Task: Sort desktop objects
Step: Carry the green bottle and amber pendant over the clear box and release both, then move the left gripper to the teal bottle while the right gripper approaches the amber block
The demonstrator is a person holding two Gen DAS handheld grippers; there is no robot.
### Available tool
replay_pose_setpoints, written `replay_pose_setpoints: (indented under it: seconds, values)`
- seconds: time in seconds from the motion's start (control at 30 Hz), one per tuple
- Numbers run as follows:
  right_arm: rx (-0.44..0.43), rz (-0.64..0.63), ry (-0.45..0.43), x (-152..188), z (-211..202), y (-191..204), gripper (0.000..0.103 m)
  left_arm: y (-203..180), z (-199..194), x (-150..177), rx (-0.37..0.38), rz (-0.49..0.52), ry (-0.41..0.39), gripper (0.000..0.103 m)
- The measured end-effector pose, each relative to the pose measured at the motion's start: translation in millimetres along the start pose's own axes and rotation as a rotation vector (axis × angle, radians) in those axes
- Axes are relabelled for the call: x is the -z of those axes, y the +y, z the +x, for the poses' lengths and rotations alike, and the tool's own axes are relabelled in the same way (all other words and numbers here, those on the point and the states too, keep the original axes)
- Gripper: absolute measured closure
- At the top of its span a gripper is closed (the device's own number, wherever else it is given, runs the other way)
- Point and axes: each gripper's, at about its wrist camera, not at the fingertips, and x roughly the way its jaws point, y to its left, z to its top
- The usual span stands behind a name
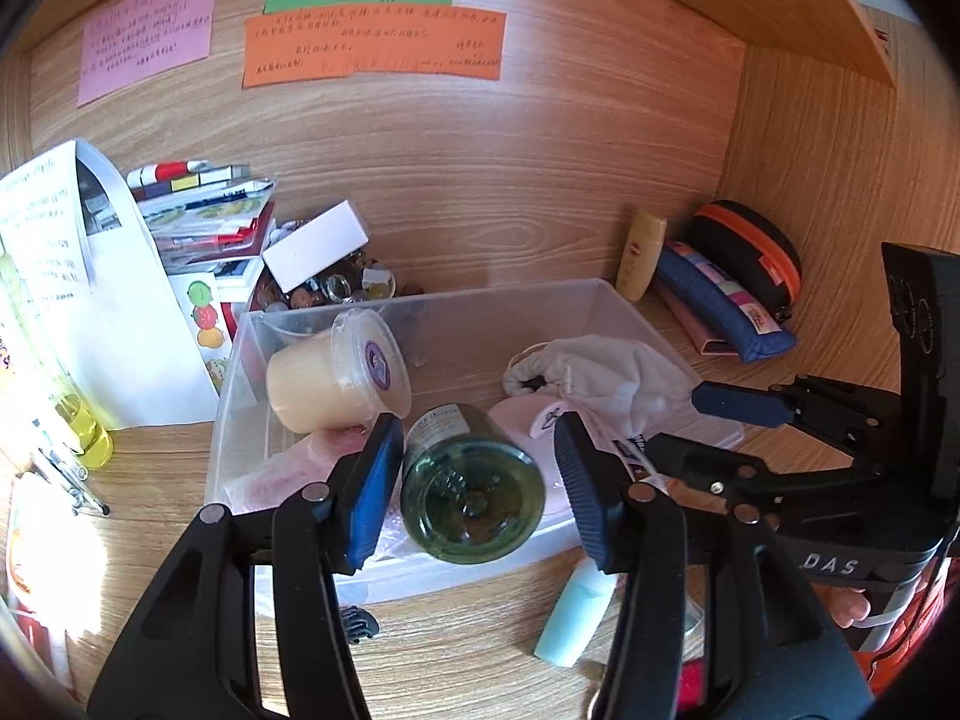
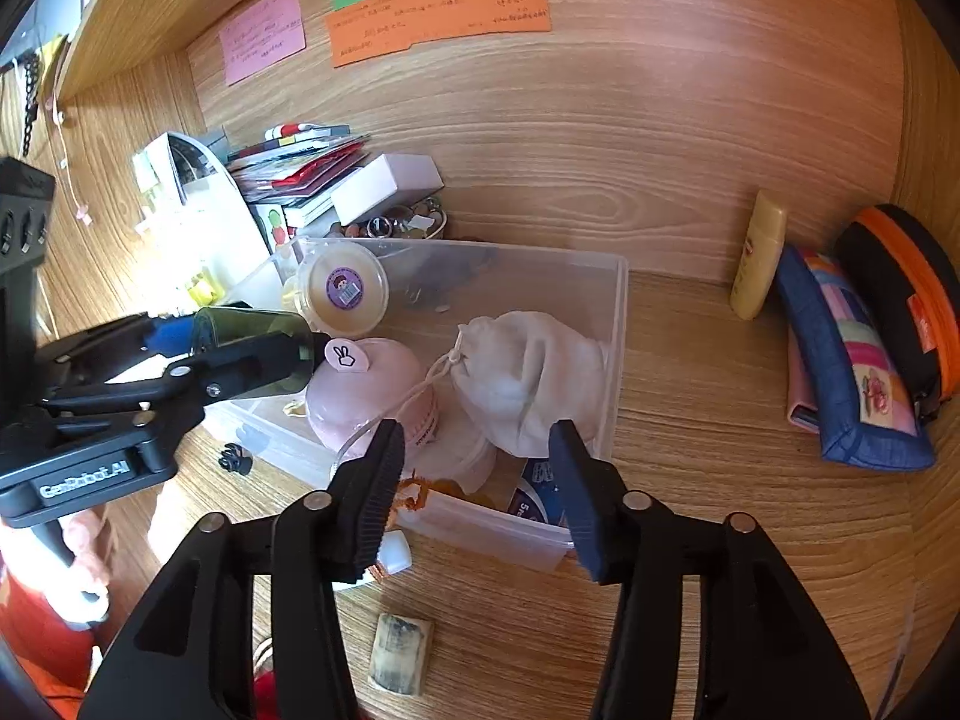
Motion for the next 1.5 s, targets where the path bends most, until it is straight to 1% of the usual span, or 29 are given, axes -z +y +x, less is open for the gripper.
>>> replay_pose_setpoints:
  seconds: [0.03,0.07,0.2,0.27,0.3,0.37,0.53,0.6,0.63,0.77,0.9,1.07,1.2,1.27,1.43,1.5]
  values:
    - [0.009,-0.01,-0.005,0,-2,2,0.047,-1,-2,0,0.001,0.002,-0.004,0.048]
    - [0.018,-0.016,-0.012,0,-3,3,0.04,-1,-4,0,0.0,0.003,-0.009,0.044]
    - [0.05,-0.042,-0.052,0,-15,10,0.026,-5,-14,1,-0.007,0.013,-0.032,0.036]
    - [0.067,-0.052,-0.068,0,-21,13,0.022,-7,-19,1,-0.013,0.017,-0.043,0.033]
    - [0.074,-0.055,-0.073,1,-24,14,0.021,-7,-22,2,-0.015,0.018,-0.048,0.031]
    - [0.083,-0.06,-0.078,2,-29,15,0.021,-8,-27,3,-0.019,0.017,-0.06,0.025]
    - [0.098,-0.047,-0.077,9,-39,15,0.019,-11,-41,8,-0.035,0.022,-0.074,0.02]
    - [0.099,-0.038,-0.077,12,-44,14,0.019,-11,-46,12,-0.046,0.021,-0.075,0.007]
    - [0.099,-0.033,-0.077,14,-46,13,0.019,-11,-49,15,-0.052,0.018,-0.085,0.004]
    - [0.117,-0.029,-0.075,23,-55,10,0.018,-9,-58,25,-0.068,0.022,-0.083,0.004]
    - [0.145,-0.036,-0.065,33,-61,9,0.018,-7,-61,35,-0.067,0.027,-0.058,0.004]
    - [0.143,-0.045,-0.028,45,-60,6,0.018,-12,-53,49,-0.033,0.045,0.0,0.004]
    - [0.154,-0.071,0.006,55,-53,8,0.018,-21,-41,62,-0.025,0.072,0.053,0.004]
    - [0.15,-0.067,0.027,60,-49,9,0.018,-24,-35,67,-0.02,0.077,0.075,0.004]
    - [0.107,-0.035,0.074,71,-38,6,0.018,-28,-20,73,0.006,0.074,0.117,0.004]
    - [0.098,-0.041,0.092,74,-34,6,0.018,-30,-14,76,0.022,0.084,0.139,0.006]
